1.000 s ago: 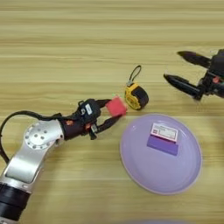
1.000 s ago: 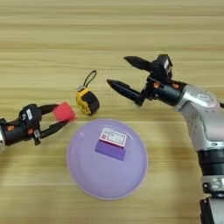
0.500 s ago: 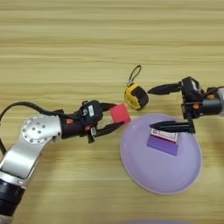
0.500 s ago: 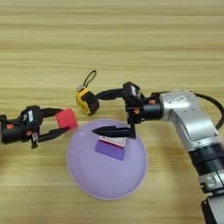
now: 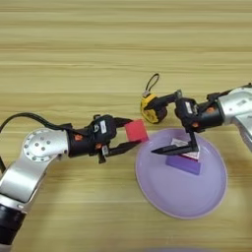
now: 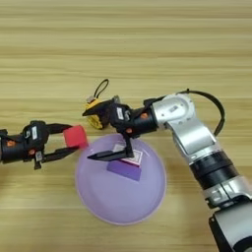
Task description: Move the objects on the table
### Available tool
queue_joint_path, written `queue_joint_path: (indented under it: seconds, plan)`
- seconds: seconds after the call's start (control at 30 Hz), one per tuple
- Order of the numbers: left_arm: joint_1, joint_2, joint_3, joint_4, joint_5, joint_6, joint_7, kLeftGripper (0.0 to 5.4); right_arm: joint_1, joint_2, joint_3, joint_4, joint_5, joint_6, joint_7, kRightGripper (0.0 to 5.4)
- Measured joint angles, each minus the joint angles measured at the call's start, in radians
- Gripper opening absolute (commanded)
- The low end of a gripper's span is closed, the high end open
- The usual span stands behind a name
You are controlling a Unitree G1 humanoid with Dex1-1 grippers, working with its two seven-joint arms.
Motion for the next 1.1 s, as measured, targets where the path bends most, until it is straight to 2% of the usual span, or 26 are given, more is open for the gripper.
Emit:
queue_joint_path:
  seconds: [0.2,0.57,0.83,0.97,1.1]
  plan:
    - [0.009,0.001,-0.001,-0.006,-0.012,0.001,0.000,2.29,-0.011,0.021,0.016,0.021,-0.020,-0.021,-0.009,5.40]
    - [0.011,0.003,-0.006,-0.012,-0.021,0.001,0.001,2.29,-0.014,0.016,0.070,0.063,-0.094,-0.073,0.005,4.07]
    - [0.018,0.004,-0.008,-0.021,-0.021,0.001,-0.002,2.29,-0.024,0.018,0.072,0.073,-0.104,-0.092,-0.006,3.25]
    - [0.020,0.005,-0.009,-0.021,-0.021,0.001,-0.004,2.29,-0.029,0.023,0.072,0.084,-0.108,-0.097,-0.018,2.59]
    - [0.021,0.011,-0.009,-0.027,-0.020,0.001,-0.006,2.27,-0.034,0.026,0.072,0.086,-0.109,-0.096,-0.016,2.43]
